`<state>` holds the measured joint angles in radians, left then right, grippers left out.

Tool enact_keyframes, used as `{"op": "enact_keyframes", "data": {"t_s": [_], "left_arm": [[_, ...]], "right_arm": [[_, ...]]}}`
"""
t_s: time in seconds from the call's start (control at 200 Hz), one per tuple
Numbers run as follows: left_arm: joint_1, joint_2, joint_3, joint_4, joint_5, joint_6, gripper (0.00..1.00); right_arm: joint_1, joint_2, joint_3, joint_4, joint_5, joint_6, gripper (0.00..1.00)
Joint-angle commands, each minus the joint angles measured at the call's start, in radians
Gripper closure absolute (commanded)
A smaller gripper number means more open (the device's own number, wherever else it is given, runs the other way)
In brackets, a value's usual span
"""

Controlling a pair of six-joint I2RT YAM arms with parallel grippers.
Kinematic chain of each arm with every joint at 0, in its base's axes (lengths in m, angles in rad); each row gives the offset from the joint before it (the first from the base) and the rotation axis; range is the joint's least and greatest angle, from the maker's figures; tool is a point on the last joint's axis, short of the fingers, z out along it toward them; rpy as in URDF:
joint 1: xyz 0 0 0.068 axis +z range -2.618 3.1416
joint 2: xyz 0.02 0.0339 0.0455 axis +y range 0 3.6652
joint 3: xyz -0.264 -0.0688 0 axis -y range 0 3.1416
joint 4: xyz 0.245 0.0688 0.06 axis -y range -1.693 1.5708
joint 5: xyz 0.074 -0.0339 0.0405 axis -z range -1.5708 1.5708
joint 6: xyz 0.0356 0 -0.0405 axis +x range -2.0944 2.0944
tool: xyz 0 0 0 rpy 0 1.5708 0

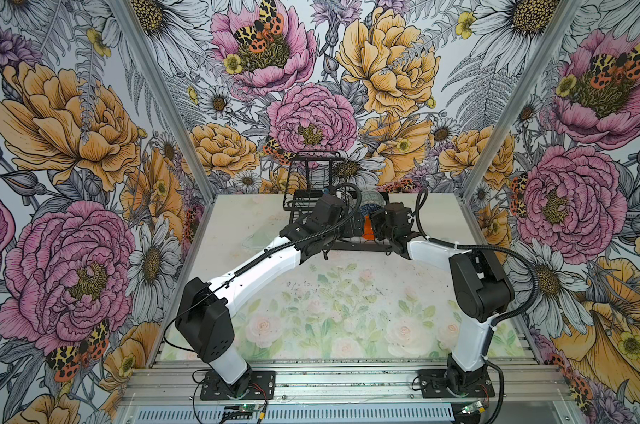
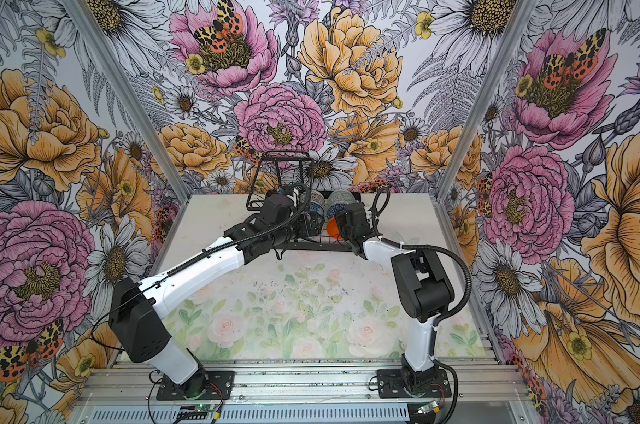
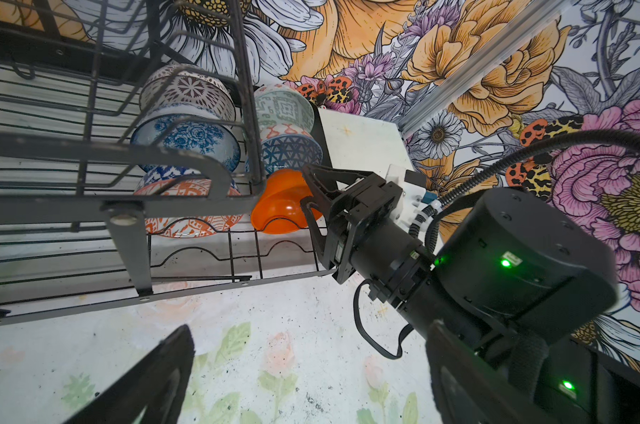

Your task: Load the bowls into the dish rack

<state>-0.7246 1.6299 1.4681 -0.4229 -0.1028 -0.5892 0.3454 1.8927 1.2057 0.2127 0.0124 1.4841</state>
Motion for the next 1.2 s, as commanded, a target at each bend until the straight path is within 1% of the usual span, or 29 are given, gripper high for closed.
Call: {"op": "enact_keyframes", "data": {"t_s": [0.0,0.11,0.225,0.275,0.31,0.315,0.325,0.34,0.35,0.36,0.55,0.57,0.731,0.856,0.951,1.091,1.196], "left_arm": [[-0.006,0.005,0.028,-0.005,-0.025,0.003,0.01],[-0.001,-0.002,0.026,-0.004,-0.041,0.022,0.01],[0.023,-0.022,0.014,-0.004,-0.055,0.044,0.01],[0.043,-0.036,0.006,-0.004,-0.059,0.051,0.01],[0.059,-0.046,0.000,-0.005,-0.063,0.056,0.01],[0.062,-0.047,-0.003,-0.004,-0.064,0.056,0.01],[0.067,-0.050,-0.005,-0.004,-0.065,0.058,0.01],[0.074,-0.057,-0.009,-0.004,-0.068,0.061,0.01],[0.081,-0.061,-0.011,-0.005,-0.069,0.063,0.01],[0.085,-0.064,-0.015,-0.005,-0.071,0.064,0.01],[0.209,-0.157,-0.090,-0.003,-0.100,0.109,0.01],[0.224,-0.168,-0.099,-0.002,-0.132,0.116,0.01],[0.357,-0.263,-0.193,0.008,-0.184,0.204,0.01],[0.454,-0.341,-0.302,0.050,-0.264,0.290,0.01],[0.513,-0.397,-0.438,0.162,-0.314,0.373,0.01],[0.614,-0.436,-0.662,0.408,-0.345,0.403,0.01],[0.674,-0.427,-0.786,0.557,-0.357,0.439,0.01]], "right_arm": [[-0.005,-0.062,0.043,-0.040,0.000,-0.043,0.48],[-0.009,-0.077,0.053,-0.057,-0.003,-0.061,0.47],[-0.017,-0.099,0.062,-0.079,-0.012,-0.096,0.41],[-0.022,-0.115,0.062,-0.092,-0.014,-0.116,0.37],[-0.027,-0.127,0.062,-0.103,-0.014,-0.132,0.31],[-0.028,-0.128,0.063,-0.105,-0.014,-0.133,0.29],[-0.030,-0.131,0.063,-0.109,-0.014,-0.136,0.23],[-0.033,-0.137,0.062,-0.116,-0.015,-0.145,0.06],[-0.035,-0.141,0.062,-0.120,-0.014,-0.151,0.02],[-0.036,-0.144,0.061,-0.123,-0.016,-0.155,0.01],[-0.086,-0.230,0.035,-0.223,-0.008,-0.262,0.01],[-0.093,-0.243,0.026,-0.230,-0.004,-0.278,0.01],[-0.144,-0.358,-0.067,-0.270,0.054,-0.417,0.01],[-0.178,-0.445,-0.137,-0.331,0.113,-0.540,0.00],[-0.192,-0.495,-0.186,-0.351,0.155,-0.633,0.01],[-0.210,-0.547,-0.262,-0.351,0.237,-0.771,0.01],[-0.217,-0.573,-0.319,-0.348,0.354,-0.839,0.00]]}}
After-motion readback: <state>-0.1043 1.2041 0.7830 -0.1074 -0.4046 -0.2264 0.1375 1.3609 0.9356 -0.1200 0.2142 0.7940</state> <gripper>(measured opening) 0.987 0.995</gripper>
